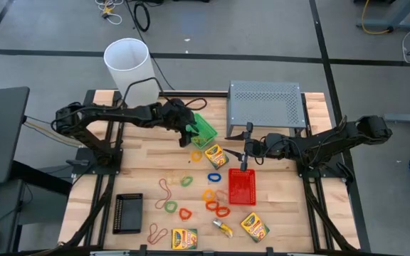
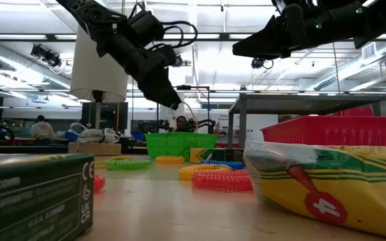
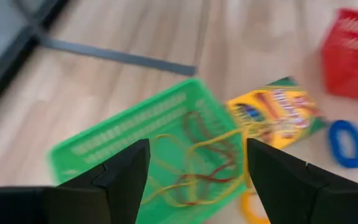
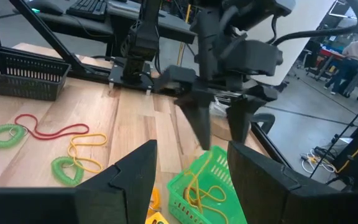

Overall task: Pick & Place Office Desk Supplies
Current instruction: Put the yellow rubber band into the green bin

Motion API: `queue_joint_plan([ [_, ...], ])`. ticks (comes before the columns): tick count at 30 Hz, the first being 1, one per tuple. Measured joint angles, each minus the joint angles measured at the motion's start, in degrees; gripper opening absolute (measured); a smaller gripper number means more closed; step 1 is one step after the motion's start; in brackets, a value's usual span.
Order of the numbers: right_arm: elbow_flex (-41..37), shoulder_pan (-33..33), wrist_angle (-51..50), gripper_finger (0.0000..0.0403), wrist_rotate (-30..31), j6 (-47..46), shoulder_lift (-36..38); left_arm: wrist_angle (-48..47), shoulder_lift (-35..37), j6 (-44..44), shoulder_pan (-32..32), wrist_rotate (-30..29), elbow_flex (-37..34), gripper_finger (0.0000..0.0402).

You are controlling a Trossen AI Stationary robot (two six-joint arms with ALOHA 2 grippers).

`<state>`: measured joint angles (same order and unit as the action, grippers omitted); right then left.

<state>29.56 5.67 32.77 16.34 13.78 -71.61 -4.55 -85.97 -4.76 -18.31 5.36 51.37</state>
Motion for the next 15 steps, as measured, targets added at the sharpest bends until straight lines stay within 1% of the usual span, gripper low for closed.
queue_joint_plan([
  [3,0.00,0.00,0.01,0.0205,0.00,0.00,0.00,-0.05,0.00,2.79,-0.06,3.82,0.00,0.0267],
  [11,0.00,0.00,0.01,0.0205,0.00,0.00,0.00,0.04,0.00,10.08,-0.11,4.84,0.00,0.0268],
  [13,0.00,0.00,0.01,0.0205,0.00,0.00,0.00,0.04,0.00,9.18,-0.07,4.88,0.00,0.0268],
  [15,0.00,0.00,0.01,0.0205,0.00,0.01,0.00,0.01,0.10,7.55,0.37,6.16,0.00,0.0268],
])
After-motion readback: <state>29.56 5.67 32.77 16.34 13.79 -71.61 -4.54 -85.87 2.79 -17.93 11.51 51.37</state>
